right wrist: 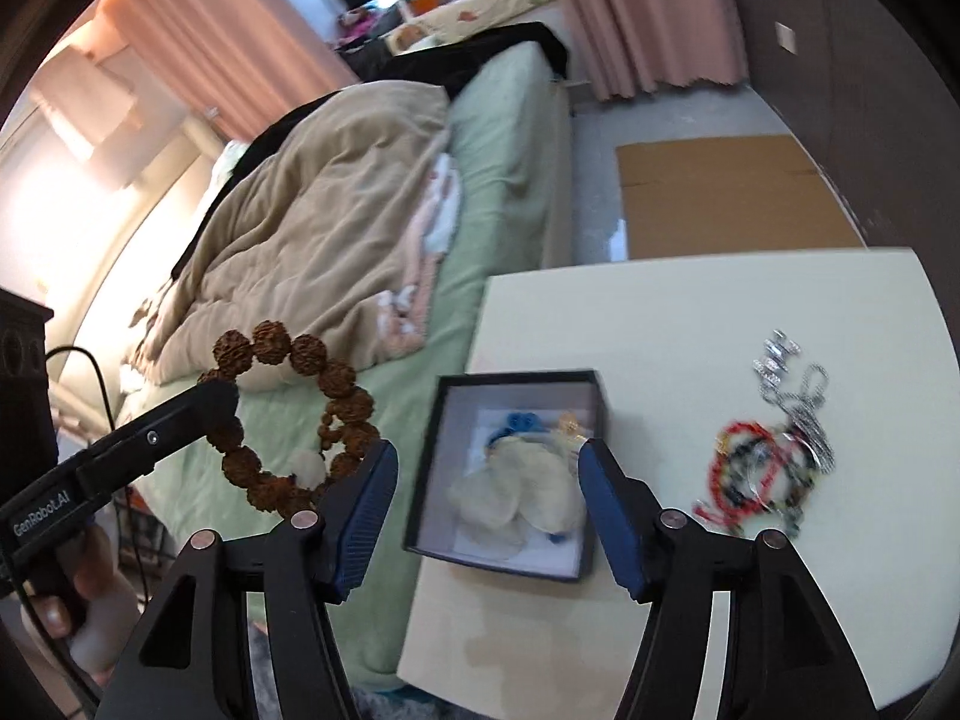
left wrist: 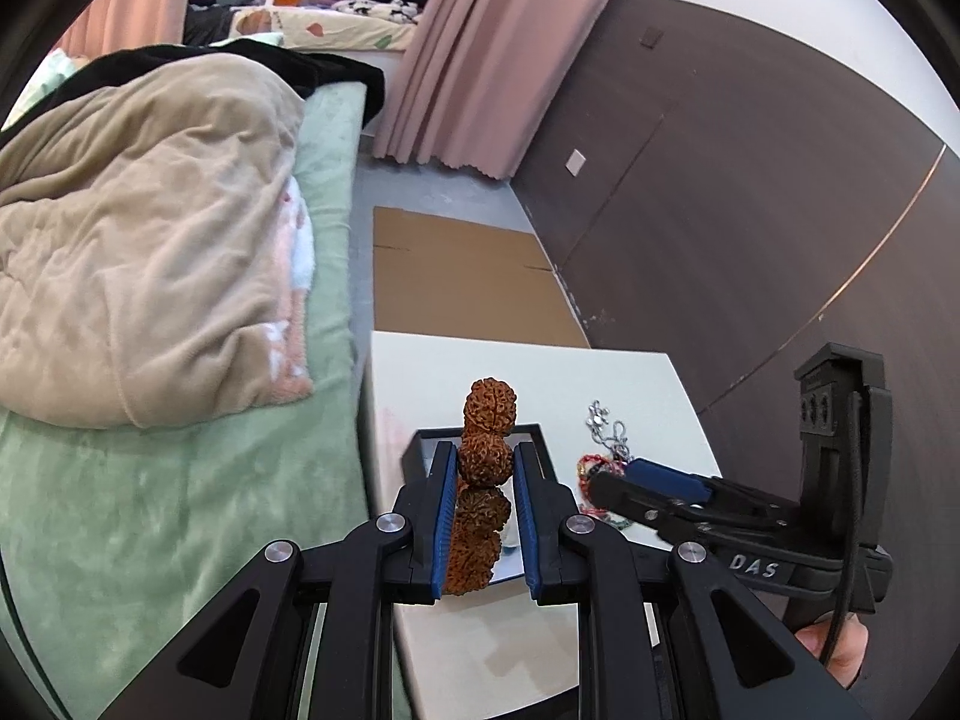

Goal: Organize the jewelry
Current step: 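Lower the brown bracelet into the box with the left tool while the right drops the white pouch in, then grasp the red string bracelet with the left tool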

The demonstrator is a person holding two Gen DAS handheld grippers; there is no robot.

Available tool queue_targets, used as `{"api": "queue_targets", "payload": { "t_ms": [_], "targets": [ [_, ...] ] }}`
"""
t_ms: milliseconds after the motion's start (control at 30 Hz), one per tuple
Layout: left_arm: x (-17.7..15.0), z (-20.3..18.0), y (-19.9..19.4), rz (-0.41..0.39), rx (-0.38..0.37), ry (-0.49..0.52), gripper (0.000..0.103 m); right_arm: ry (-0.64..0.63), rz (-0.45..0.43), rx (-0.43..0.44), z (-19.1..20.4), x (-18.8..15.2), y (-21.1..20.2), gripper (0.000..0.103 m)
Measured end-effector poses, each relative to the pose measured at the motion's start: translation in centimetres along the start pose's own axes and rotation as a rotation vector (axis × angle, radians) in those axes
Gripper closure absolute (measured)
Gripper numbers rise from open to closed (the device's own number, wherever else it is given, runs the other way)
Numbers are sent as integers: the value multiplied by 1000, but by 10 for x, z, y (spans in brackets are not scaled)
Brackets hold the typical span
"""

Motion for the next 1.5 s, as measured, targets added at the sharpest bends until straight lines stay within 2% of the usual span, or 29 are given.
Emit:
{"api": "queue_targets", "payload": {
  "t_ms": [367, 400, 533, 600, 633, 700, 767, 1067, 1500],
  "targets": [
    [-2, -32, 46, 85, -43, 57, 84, 138, -66, -20, -55, -22, -31, 39],
    [-2, -33, 51, 96, -38, 58, 84, 150, -70, -19, -59, -24, -32, 39],
    [-5, -24, 81, 182, 70, 51, 80, 193, -80, -14, -75, -29, -35, 39],
    [-8, -14, 90, 229, 78, 14, 61, 205, -83, -9, -80, -32, -36, 39],
    [-9, -8, 92, 233, 60, -13, 56, 211, -85, -5, -83, -33, -36, 39],
    [-10, -3, 87, 212, 52, -33, 41, 216, -87, 1, -85, -36, -36, 39],
    [-9, -2, 82, 190, 58, -34, 35, 223, -87, 7, -88, -39, -35, 39],
    [-5, -19, 84, 182, 38, -3, 35, 275, -106, 28, -106, -54, -40, 39],
    [-2, -89, 114, 222, -3, 149, 35, 391, -165, 19, -151, -74, -63, 39]
  ]
}}
Point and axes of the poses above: each gripper's, at about its wrist camera, not at the fingertips, and y roughly the way its jaws point, z to its left, x to its top, the point moved 4 cm from there along y, roughly the way its jaws point, and after that the axes turned 15 degrees about z, right-handed, at the moved point
